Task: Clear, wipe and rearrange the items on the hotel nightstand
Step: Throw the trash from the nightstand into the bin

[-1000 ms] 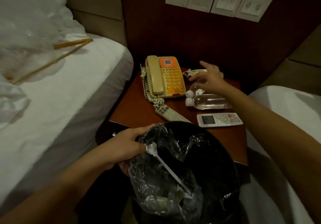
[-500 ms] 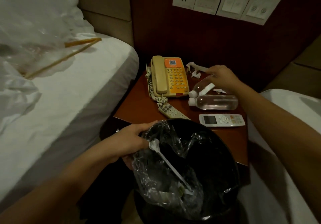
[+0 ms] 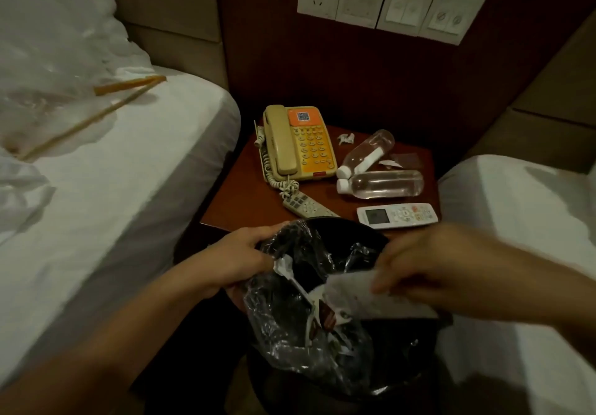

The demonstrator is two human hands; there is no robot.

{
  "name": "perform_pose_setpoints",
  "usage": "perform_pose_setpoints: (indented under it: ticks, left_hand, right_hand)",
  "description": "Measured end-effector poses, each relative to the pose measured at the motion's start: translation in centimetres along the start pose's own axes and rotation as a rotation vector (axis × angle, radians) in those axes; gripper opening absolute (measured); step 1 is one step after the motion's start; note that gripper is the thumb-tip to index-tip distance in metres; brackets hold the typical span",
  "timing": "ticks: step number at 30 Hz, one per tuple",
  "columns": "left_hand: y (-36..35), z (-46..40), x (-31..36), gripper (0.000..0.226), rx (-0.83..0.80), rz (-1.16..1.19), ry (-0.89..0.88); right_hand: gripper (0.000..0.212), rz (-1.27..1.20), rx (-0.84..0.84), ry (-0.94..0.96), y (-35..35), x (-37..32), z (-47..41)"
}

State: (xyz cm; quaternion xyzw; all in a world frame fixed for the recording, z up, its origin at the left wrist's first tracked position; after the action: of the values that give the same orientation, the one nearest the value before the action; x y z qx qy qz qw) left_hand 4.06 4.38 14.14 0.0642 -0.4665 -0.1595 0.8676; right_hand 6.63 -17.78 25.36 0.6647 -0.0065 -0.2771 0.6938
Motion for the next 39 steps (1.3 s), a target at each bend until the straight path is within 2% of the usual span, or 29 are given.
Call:
perform_pose_setpoints:
  ticks: [4, 7, 10, 14, 16, 18, 20, 24, 26, 28, 32, 39]
  left_hand:
    - [-0.1, 0.0, 0.2, 0.066, -0.018, 0.013, -0.001]
    - [-0.1, 0.2, 0.3, 0.069, -0.023, 0.028, -0.014]
    - [0.0, 0.1, 0.2, 0.067, -0.020, 0.040, -0.017]
    - [-0.2, 0.2, 0.0, 0.075, -0.025, 0.037, -0.028]
    - [-0.2, 0.2, -0.3, 0.073, -0.011, 0.044, -0.026]
    - [-0.1, 0.0, -0.8, 0.075, 0.001, 0.026, -0.031]
    - [-0.1, -0.2, -1.1, 0.074, 0.004, 0.035, -0.026]
    - [-0.3, -0.4, -1.7, 0.068, -0.003, 0.051, -0.030]
    - [-0.3, -0.4, -2.0, 0.071, -0.003, 0.059, -0.035]
    - [-0.1, -0.2, -2.2, 0.074, 0.001, 0.052, -0.049]
    - [0.4, 0.0, -2.8, 0.071, 0.013, 0.068, -0.057]
    - [1.2, 0.6, -3.0, 0.073, 0.013, 0.075, -0.050]
  right_hand:
    - [0.033, 0.027, -0.363, -0.068, -9.7, 0.7, -2.3]
    - [0.036, -0.098, -0.448, -0.046, -10.1, 1.5, -3.3]
    - [0.030, -0.332, -0.347, -0.102, -4.8, 3.0, -4.5]
    - [0.020, -0.577, 0.131, -0.369, 1.5, 9.7, -7.3]
    - [0.018, -0.452, 0.349, -0.510, 1.9, 14.6, -9.8]
    - [0.025, -0.204, 0.451, -0.615, 0.8, 19.5, -12.5]
    - [0.037, 0.008, 0.415, -0.666, -0.7, 23.8, -15.4]
    - [0.063, 0.229, 0.164, -0.785, -2.4, 28.7, -19.0]
    - [0.047, 0.289, 0.111, -0.817, -2.1, 29.4, -20.4]
    - [0.031, 0.256, 0.137, -0.833, -1.8, 30.1, -21.7]
    - [0.028, 0.066, 0.107, -0.875, -3.7, 31.6, -23.7]
    - [0.014, 0.176, 0.148, -0.837, -4.1, 29.9, -24.1]
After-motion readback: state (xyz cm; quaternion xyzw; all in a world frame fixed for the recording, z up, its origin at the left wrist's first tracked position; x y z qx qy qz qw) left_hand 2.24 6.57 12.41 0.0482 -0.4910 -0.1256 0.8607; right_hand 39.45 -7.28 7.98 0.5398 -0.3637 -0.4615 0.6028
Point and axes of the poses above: each hand's wrist, its own z-axis away from the middle knuckle, its own y-axis out of the back of the hand, x = y × z, the point moved 5 cm from there along -z, towards the middle knuckle, and after that the axes turned 5 degrees about x, right-handed, at the moved point
